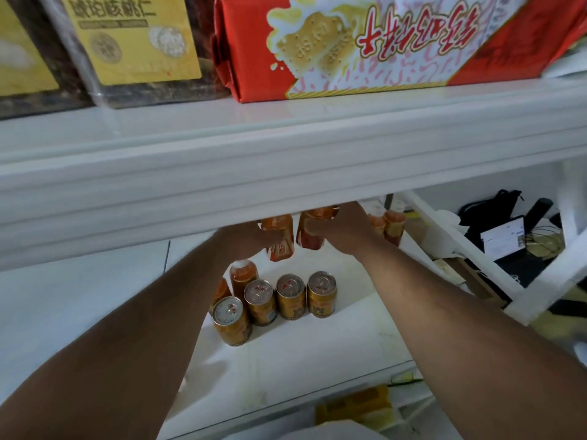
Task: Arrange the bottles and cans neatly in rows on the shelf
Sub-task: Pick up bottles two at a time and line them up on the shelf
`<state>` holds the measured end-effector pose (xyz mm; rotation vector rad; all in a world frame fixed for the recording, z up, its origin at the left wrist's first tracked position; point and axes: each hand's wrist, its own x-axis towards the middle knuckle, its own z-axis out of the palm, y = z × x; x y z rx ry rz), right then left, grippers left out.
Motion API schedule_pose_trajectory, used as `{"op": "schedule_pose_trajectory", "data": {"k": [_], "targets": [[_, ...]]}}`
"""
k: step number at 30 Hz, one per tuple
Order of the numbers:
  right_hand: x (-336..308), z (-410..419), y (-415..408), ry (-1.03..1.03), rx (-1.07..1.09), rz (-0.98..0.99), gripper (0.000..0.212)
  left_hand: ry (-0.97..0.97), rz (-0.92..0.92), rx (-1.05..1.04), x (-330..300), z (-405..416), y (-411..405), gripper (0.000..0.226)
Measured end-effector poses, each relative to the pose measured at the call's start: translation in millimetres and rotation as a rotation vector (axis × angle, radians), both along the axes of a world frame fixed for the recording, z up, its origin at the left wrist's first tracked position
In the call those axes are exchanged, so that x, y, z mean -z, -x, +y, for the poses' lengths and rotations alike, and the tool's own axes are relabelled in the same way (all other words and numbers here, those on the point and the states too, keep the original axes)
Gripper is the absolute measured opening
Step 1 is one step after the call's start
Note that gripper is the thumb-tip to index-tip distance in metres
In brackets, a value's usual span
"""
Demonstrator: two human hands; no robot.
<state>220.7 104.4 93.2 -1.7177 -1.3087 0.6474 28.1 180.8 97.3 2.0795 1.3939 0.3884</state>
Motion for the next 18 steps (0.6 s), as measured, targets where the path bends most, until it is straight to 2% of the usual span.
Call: {"op": "schedule_pose_trajectory", "data": {"k": [3,5,12,18], "targets": [[-2,-14,3,-0.046,0.029,0.068,0.027,-0.065,-0.2,0.023,-2,-16,4,0.049],[-3,-29,6,-0.06,0.032,0.063,0.028,-0.112,-0.226,0.046,-1,-30,7,0.054],[-10,-72,6,-0.064,-0.007,0.013,0.025,-0.091,-0.298,0.053,-1,-82,10,0.05],[-6,-117,-3,-0.044,-0.058,0.028,0.031,-0.073,-0.229,-0.031,-1,-136,10,0.038]]}}
